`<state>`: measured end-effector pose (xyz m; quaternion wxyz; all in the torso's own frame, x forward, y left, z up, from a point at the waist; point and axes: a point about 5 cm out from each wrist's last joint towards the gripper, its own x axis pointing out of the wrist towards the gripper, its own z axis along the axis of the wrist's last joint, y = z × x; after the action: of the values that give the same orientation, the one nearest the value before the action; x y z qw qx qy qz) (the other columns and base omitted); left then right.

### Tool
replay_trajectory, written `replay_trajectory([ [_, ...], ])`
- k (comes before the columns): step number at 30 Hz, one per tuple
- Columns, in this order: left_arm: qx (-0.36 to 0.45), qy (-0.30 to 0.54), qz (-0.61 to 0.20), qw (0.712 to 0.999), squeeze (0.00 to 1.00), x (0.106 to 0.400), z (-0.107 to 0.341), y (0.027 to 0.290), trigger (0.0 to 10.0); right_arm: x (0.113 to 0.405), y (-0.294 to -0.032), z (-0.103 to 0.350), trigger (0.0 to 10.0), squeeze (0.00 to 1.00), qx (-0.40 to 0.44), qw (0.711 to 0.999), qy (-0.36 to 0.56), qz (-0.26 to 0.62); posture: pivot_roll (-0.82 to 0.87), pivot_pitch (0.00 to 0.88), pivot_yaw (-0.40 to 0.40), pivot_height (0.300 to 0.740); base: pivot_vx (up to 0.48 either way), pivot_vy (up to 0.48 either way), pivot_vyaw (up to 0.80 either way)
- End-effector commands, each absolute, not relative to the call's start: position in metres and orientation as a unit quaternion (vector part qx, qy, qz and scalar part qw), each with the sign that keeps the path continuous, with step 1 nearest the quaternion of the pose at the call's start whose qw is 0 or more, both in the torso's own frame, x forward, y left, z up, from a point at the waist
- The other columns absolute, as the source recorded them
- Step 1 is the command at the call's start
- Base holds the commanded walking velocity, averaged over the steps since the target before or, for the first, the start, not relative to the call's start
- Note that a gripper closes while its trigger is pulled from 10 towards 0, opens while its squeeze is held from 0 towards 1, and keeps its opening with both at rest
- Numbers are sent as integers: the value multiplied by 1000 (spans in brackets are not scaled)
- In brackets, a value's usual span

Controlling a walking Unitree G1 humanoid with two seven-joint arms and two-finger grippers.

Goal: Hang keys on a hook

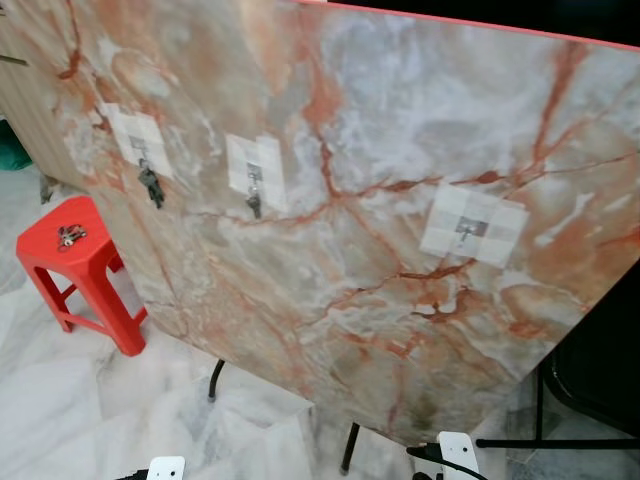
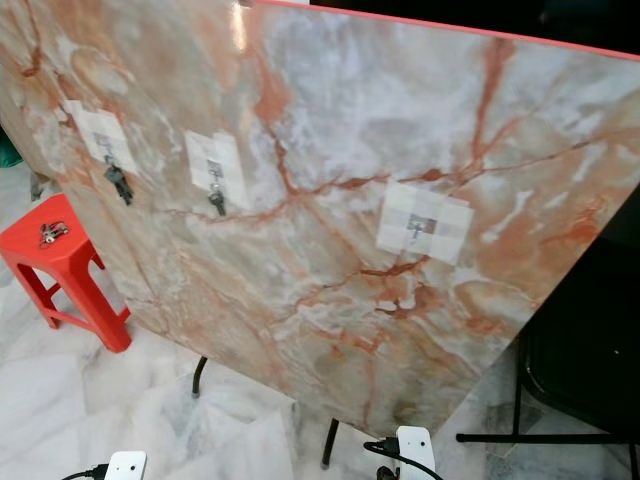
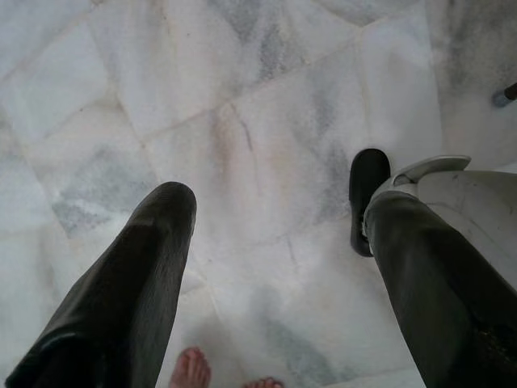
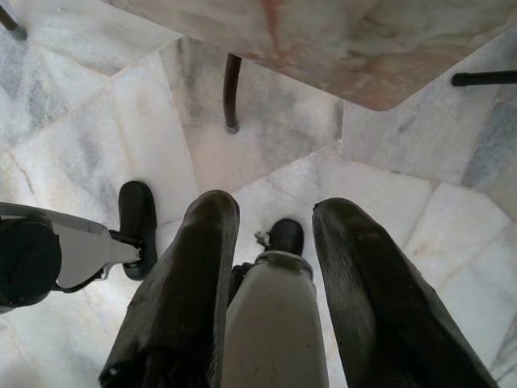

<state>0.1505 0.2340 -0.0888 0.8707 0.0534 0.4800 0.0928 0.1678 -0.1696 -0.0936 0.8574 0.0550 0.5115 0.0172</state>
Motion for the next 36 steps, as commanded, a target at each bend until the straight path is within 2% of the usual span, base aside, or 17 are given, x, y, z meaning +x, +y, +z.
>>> replay_trajectory([
  [1,57,495,92,862,0,143,-92,233,10000,168,-171,-94,10000,0,58,858,510,11,82,37,-39,723,0,300,0],
  [36,38,510,106,853,0,134,-96,234,10000,170,-172,-93,10000,0,60,861,506,5,82,64,-39,723,0,293,0],
])
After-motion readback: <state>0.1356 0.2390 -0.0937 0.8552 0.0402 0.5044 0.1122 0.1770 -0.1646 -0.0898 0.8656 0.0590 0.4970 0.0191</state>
